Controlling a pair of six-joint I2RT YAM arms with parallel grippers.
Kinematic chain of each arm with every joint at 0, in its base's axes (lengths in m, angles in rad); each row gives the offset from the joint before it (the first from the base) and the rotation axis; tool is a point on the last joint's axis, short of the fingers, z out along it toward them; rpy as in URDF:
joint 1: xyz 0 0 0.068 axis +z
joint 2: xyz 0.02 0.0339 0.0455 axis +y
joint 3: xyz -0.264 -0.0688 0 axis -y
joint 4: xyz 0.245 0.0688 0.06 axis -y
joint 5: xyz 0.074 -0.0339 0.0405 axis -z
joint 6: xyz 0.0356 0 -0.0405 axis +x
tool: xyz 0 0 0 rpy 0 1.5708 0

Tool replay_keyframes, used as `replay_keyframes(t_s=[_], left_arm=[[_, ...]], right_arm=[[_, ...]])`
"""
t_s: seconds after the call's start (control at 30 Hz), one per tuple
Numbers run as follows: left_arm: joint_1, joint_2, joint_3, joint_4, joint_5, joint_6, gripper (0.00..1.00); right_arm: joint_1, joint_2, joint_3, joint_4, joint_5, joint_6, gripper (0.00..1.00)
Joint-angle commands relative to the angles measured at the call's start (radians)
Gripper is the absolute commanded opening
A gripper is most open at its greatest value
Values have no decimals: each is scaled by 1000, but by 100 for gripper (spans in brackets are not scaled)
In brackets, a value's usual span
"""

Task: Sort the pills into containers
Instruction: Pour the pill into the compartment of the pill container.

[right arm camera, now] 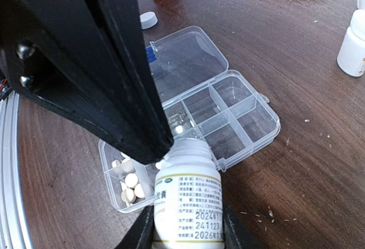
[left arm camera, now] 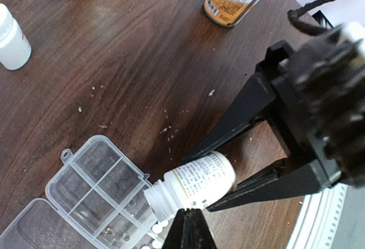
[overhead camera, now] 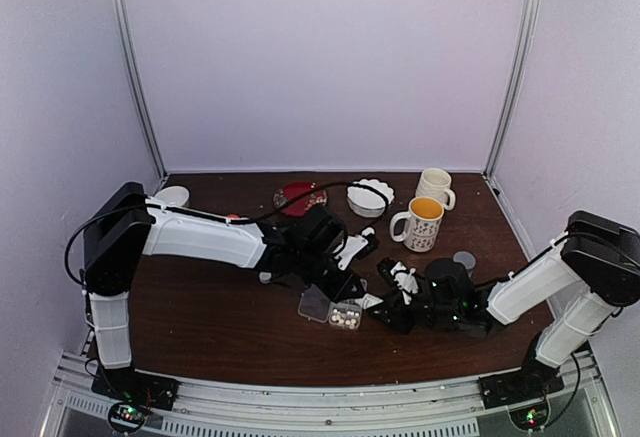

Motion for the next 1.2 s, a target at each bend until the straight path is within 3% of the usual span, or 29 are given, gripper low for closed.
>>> replay_keyframes(t_s=[0.0,0.33,0.63,1.17], left_arm=[[-4,-69,35,13,-5,11,0],[-3,-89,1,53,-4,2,0],[-7,12,-27,70,17,-9,0],[-7,-93,24,31,-14,12,0]], right_arm=[[-4,-5,4,17,13,1,0],[-4,-13,7,6,12,-3,0],[-4,-8,13,3,9,-3,0],[-4,-12,17,-13,8,-7,0]])
